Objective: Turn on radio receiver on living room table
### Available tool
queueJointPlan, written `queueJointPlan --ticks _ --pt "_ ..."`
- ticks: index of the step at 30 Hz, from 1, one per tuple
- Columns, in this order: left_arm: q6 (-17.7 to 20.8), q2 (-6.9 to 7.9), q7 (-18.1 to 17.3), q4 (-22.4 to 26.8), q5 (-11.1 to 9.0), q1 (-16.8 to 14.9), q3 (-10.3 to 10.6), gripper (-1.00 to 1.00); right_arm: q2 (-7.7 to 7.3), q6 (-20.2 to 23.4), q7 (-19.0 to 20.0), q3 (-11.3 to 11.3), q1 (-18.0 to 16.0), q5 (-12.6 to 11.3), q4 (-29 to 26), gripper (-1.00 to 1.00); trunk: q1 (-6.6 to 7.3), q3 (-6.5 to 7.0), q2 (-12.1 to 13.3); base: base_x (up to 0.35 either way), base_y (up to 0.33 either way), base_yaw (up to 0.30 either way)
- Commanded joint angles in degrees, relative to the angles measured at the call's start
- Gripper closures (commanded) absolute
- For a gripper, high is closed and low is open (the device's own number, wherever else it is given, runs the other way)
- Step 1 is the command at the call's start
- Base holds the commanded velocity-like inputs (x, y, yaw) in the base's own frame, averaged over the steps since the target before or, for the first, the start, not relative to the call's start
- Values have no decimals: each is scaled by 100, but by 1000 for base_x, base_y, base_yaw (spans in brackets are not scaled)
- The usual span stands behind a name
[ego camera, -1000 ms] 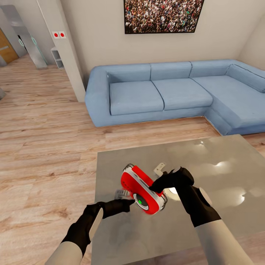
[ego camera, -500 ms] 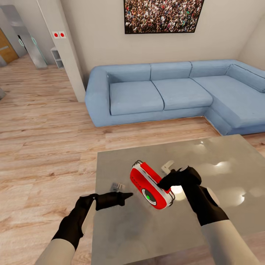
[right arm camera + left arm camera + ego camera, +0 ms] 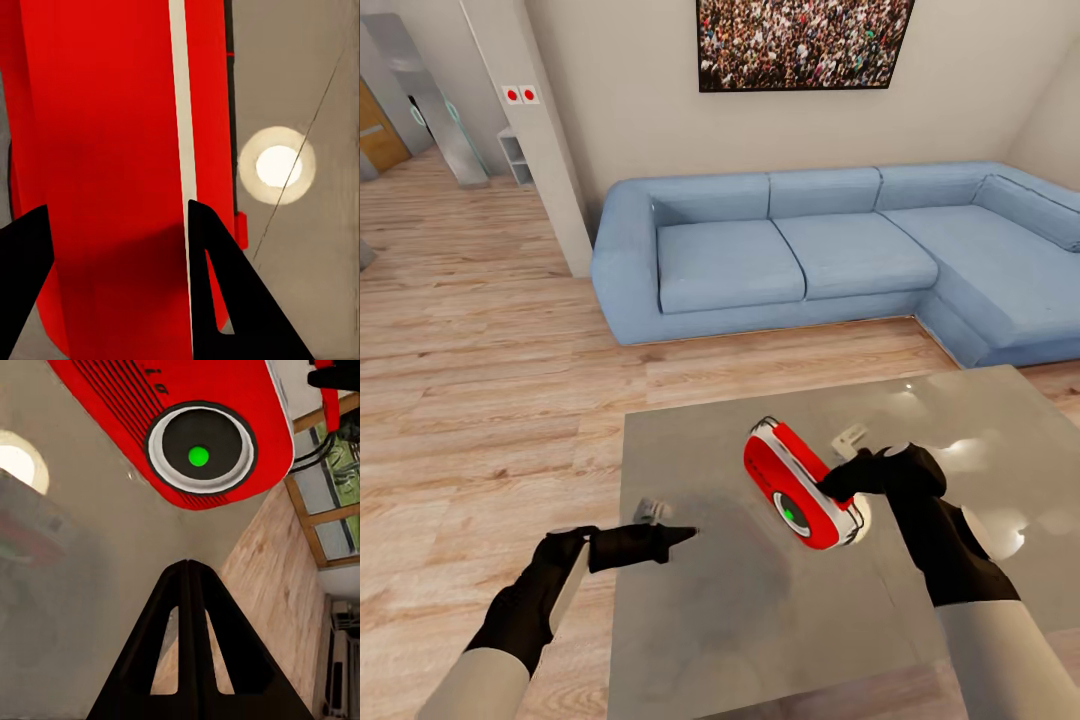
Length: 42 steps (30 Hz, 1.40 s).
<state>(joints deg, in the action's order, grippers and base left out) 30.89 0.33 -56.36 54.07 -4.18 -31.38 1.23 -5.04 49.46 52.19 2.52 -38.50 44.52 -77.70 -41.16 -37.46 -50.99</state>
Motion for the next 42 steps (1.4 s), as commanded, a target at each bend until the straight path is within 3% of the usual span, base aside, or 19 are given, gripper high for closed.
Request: queueJointPlan --ticks 1,6,11,24,27,32,42 --pt "1 30 -2 -5 -4 0 0 100 -2 26 3 -29 0 -62 -2 100 0 0 0 0 0 0" --pt "70 190 -75 17 -19 0 0 100 -21 21 10 -131 0 -50 -7 100 0 0 0 0 0 0" --pt "128 229 -279 0 6 0 0 100 -23 15 2 -134 0 -32 11 100 0 0 0 0 0 0" --pt "166 290 -319 -27 10 0 -3 100 -78 -4 -33 -141 0 66 10 100 0 0 0 0 0 0" --pt "170 288 -308 -27 9 0 -3 100 -106 -3 -172 -139 0 98 13 100 0 0 0 0 0 0" --pt "160 279 -279 -31 -6 0 -8 100 -110 47 -670 -138 0 369 38 100 0 0 0 0 0 0" --pt "156 275 -262 -60 -12 0 -8 100 -112 72 -793 -123 0 459 106 100 0 0 0 0 0 0"
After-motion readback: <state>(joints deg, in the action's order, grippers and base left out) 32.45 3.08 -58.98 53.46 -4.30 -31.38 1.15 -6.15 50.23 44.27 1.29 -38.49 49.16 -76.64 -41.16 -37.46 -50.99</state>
